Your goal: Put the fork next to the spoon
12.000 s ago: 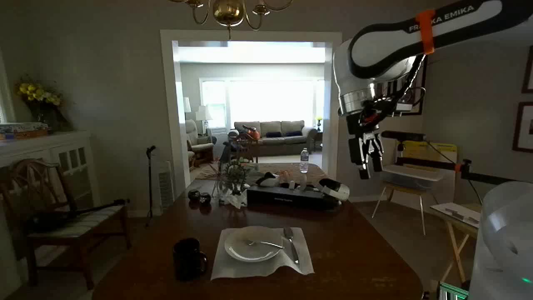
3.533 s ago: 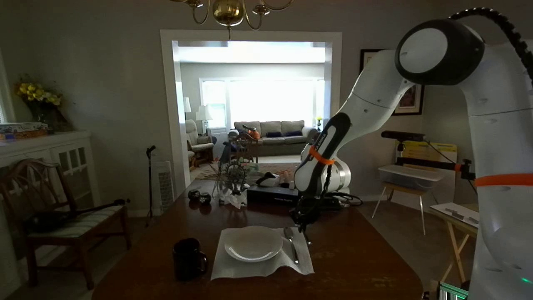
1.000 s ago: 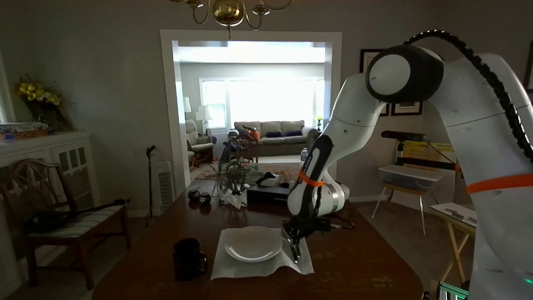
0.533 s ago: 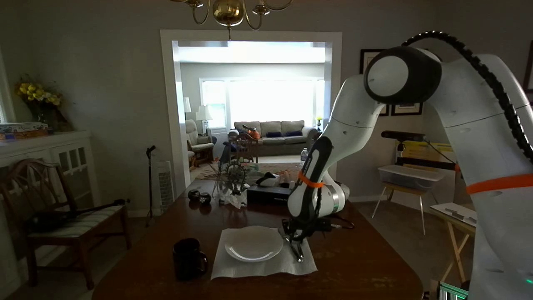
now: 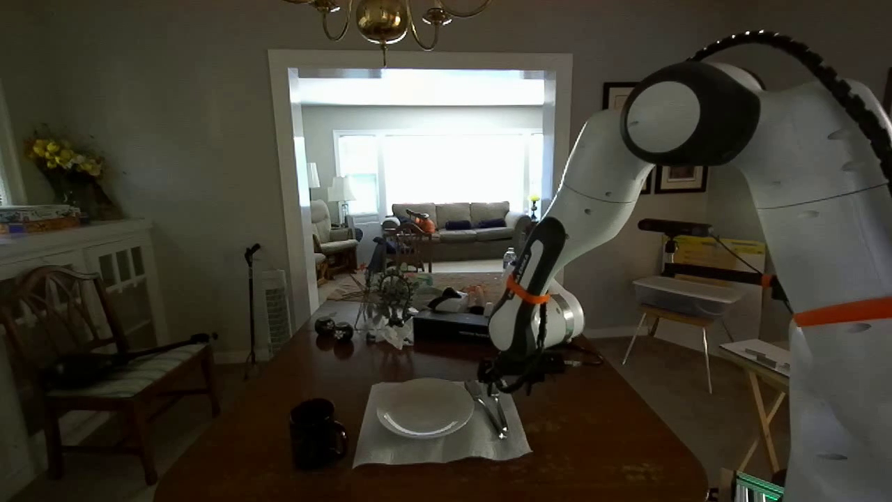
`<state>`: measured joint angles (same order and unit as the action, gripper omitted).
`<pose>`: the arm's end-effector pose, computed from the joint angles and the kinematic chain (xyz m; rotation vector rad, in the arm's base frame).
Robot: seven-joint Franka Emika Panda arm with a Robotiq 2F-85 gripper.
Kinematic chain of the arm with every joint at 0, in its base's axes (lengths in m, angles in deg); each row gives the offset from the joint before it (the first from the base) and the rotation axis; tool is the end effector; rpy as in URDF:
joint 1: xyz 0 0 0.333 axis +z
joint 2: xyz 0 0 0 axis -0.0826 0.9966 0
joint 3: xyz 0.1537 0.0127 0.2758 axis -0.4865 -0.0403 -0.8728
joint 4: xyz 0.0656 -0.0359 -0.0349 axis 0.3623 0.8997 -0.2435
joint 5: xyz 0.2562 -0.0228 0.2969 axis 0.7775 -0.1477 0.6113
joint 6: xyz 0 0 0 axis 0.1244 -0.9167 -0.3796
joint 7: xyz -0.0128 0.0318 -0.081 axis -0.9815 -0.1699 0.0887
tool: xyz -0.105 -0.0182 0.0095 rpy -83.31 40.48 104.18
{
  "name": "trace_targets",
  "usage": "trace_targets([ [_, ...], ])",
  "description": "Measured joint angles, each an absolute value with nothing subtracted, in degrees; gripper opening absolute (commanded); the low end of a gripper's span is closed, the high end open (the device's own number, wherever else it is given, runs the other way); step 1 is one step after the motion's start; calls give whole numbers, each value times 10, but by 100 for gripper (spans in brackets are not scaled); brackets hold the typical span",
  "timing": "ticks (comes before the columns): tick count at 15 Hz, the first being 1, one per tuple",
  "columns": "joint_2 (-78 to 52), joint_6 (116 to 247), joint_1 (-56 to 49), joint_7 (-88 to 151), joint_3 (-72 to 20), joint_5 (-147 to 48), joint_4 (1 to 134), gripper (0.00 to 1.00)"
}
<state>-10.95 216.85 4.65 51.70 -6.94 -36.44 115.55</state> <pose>0.4838 -0.1363 0.2046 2.8250 -1.2093 0.3600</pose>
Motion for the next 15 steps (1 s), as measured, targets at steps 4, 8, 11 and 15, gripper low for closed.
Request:
trace_targets([
  [4,-167,2067,101,573,-7,-424,1156,100],
  [8,-237,1914,76,709,-31,-534,1135,100],
  [11,-286,1811,23,766,-97,-544,1114,100],
  [15,-330,1746,-24,781,-154,-543,1104,100],
])
